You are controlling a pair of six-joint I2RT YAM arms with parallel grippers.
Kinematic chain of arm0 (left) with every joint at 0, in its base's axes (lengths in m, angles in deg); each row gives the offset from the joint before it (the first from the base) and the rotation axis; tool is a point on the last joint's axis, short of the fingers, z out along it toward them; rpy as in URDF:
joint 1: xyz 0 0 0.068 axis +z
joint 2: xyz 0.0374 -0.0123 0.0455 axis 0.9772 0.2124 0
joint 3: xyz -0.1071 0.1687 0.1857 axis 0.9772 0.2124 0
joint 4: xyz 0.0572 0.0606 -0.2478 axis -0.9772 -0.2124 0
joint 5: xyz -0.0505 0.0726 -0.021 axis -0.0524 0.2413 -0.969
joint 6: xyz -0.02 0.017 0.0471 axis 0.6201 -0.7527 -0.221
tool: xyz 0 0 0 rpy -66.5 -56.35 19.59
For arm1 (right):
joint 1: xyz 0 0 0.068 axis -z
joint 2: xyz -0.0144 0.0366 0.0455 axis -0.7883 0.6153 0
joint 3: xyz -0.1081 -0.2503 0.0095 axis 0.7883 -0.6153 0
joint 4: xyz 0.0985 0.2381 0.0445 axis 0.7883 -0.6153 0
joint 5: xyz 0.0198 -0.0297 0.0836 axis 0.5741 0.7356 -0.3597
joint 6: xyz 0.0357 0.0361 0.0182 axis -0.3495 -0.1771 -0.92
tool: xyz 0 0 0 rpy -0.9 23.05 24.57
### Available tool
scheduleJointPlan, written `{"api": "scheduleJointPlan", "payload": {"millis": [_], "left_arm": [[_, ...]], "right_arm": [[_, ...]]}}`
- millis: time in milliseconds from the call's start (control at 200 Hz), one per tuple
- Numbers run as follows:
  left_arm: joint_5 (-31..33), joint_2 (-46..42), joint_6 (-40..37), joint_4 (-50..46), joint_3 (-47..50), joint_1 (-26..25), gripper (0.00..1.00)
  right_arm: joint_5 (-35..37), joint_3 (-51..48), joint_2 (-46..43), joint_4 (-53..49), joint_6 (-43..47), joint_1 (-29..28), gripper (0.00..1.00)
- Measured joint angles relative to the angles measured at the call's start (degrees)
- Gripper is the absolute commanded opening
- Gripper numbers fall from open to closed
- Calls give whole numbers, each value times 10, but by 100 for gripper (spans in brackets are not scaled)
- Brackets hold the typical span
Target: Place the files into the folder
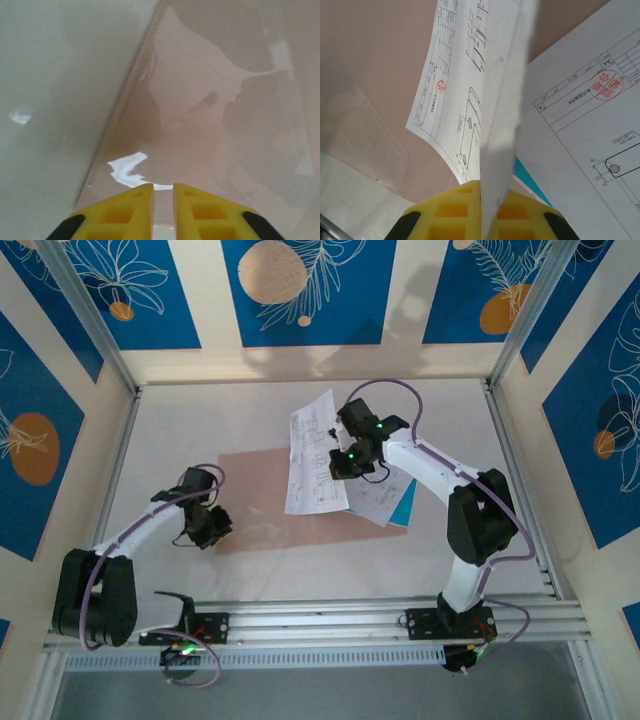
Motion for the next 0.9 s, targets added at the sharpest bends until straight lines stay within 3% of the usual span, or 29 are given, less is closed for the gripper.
{"api": "scheduleJointPlan", "payload": {"millis": [215,900], "left_arm": [[-2,-1,0,-2,17,9,4],[1,-52,0,-25,25,10,3]], "right_arm": [[10,8,-10,15,28,-31,0],[-12,53,9,53,80,-92,0]]}}
